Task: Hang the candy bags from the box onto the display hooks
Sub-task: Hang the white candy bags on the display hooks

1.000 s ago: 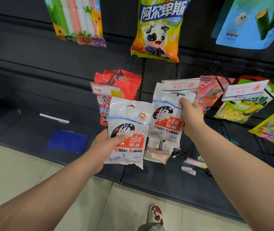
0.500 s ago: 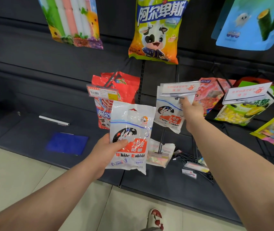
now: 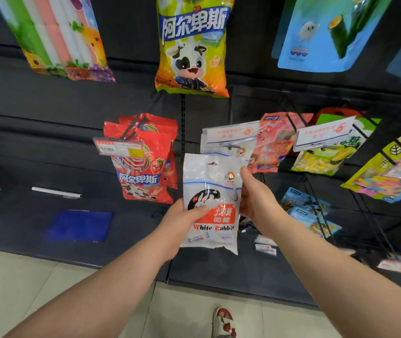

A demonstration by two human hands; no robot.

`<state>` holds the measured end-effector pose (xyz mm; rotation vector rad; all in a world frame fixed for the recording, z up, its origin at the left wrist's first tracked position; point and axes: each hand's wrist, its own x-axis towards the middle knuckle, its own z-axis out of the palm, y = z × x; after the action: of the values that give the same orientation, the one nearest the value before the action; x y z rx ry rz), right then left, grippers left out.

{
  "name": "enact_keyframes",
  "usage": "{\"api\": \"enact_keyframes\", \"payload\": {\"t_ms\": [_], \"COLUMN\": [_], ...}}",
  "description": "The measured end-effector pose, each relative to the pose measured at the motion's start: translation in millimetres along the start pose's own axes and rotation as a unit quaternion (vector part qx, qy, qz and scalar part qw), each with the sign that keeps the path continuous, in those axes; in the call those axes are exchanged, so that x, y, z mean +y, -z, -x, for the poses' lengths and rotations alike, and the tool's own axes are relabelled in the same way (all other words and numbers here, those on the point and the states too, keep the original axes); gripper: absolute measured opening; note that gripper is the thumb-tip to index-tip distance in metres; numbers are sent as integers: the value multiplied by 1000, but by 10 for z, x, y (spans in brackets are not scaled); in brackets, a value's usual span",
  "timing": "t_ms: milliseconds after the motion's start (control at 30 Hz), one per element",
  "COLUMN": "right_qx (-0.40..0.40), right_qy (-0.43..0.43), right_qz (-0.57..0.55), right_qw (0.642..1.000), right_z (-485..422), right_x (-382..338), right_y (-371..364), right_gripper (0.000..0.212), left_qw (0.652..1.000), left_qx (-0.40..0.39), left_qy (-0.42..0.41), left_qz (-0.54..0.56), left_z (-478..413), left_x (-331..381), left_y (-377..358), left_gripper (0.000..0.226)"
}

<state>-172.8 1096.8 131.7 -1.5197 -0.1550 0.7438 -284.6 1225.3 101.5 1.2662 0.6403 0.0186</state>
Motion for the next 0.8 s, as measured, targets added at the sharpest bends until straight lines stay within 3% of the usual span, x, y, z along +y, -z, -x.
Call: {"api": "enact_keyframes", "payload": {"t_ms": [167, 267, 400, 567, 800], "right_qx": [96, 95, 102, 80, 62], "right_qy": [81, 102, 117, 106, 117], "right_qz": [-7, -28, -45, -82, -78], "right_qw": [992, 990, 987, 988, 988], "right_z": [-68, -105, -188, -265, -328], "right_x": [-60, -162, -231, -310, -341], "right_y": [106, 100, 53, -11, 46], "right_gripper": [17, 16, 10, 3, 4], "left_qw": [1000, 1000, 1000, 999, 999], "left_qx": [-13, -3, 16, 45, 41], "left_qy": [6, 6, -4, -21, -33], "left_qz": [5, 13, -11, -19, -6], "left_z": [-135, -184, -250, -312, -362], "left_x": [63, 109, 156, 199, 173], "left_y": [-249, -316, -312, -309, -338], "left_gripper": [30, 31, 17, 34, 29]}}
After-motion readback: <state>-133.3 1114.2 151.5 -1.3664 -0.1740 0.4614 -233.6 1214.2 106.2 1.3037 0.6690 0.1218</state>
